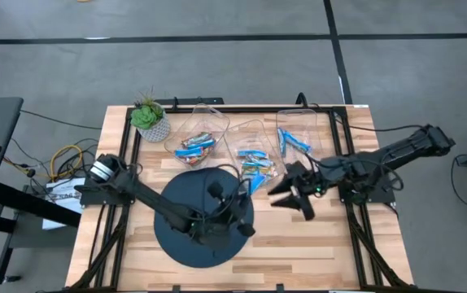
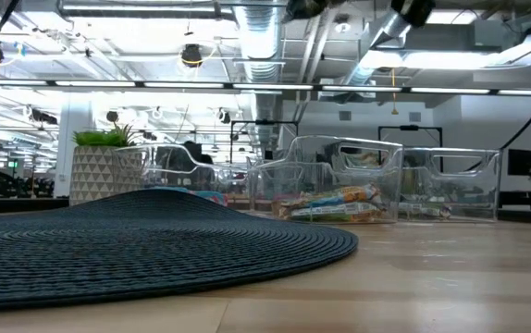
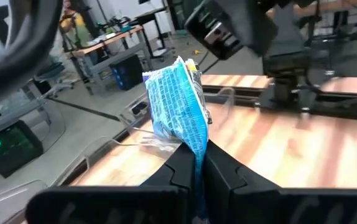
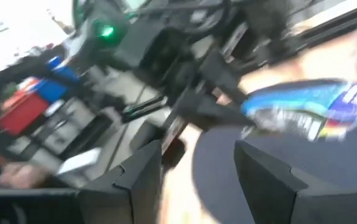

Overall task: Pick and place Granola Bars by type
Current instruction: Put the blue granola bar into the right transparent bin

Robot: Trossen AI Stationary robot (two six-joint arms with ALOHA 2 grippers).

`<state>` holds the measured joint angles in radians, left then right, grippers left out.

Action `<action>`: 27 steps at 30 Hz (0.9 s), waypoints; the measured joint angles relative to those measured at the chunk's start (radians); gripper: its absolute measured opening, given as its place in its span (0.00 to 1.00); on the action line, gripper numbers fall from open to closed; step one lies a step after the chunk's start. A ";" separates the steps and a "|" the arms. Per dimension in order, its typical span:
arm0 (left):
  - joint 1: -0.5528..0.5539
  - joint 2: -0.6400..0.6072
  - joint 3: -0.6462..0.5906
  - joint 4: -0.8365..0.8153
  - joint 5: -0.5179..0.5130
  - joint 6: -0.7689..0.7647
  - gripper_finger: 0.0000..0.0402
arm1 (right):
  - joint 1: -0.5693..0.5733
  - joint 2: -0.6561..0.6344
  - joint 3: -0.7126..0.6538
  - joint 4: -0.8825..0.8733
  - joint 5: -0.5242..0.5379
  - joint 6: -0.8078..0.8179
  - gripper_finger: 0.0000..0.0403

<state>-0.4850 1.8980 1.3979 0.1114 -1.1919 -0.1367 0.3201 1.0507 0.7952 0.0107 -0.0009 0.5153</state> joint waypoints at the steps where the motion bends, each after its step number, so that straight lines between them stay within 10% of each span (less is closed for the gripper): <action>1: -0.011 0.000 0.000 0.000 -0.005 -0.004 0.02 | 0.019 -0.009 0.000 -0.014 -0.005 0.009 0.48; 10: -0.040 0.000 0.000 0.165 -0.034 0.048 0.03 | 0.116 -0.006 0.000 -0.046 0.193 -0.003 0.45; 27: -0.033 0.000 0.000 0.325 0.174 0.126 0.03 | 0.075 0.036 0.000 0.113 0.183 -0.124 0.45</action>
<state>-0.5179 1.8980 1.3979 0.4365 -1.0176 -0.0105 0.3952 1.0870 0.7948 0.1232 0.1818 0.3908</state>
